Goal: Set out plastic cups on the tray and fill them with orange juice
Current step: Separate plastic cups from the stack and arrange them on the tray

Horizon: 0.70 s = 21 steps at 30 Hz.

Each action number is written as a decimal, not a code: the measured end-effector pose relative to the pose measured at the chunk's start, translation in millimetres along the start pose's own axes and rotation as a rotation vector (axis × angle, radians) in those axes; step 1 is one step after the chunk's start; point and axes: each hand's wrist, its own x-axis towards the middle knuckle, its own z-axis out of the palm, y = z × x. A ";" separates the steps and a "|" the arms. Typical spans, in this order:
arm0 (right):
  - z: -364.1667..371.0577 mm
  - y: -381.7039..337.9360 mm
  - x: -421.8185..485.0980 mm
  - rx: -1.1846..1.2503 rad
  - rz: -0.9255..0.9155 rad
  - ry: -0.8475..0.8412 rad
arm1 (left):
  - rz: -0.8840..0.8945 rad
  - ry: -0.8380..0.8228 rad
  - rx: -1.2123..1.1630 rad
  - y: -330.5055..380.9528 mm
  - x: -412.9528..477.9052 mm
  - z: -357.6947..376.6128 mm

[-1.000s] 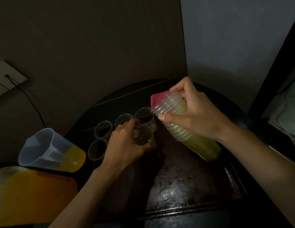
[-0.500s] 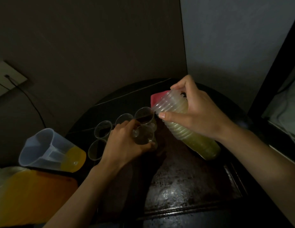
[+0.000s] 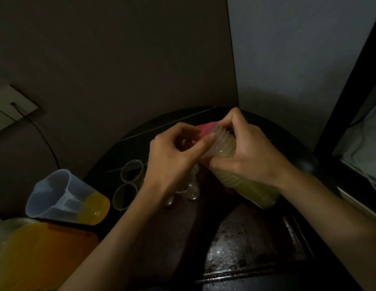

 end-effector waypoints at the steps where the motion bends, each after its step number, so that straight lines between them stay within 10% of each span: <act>1: -0.7 0.3 -0.3 -0.006 -0.001 0.005 | -0.013 -0.002 -0.027 0.3 1.9 0.6; 8: -6.3 4.8 -0.7 -0.042 -0.007 0.005 | -0.144 -0.059 -0.212 1.0 10.6 5.1; 14: -21.2 12.3 -6.2 -0.186 0.028 0.054 | -0.165 0.215 -0.377 4.2 17.9 -2.0; 21: -50.9 23.6 -9.5 -0.160 0.072 0.204 | 0.012 0.260 -0.170 1.0 0.9 -8.4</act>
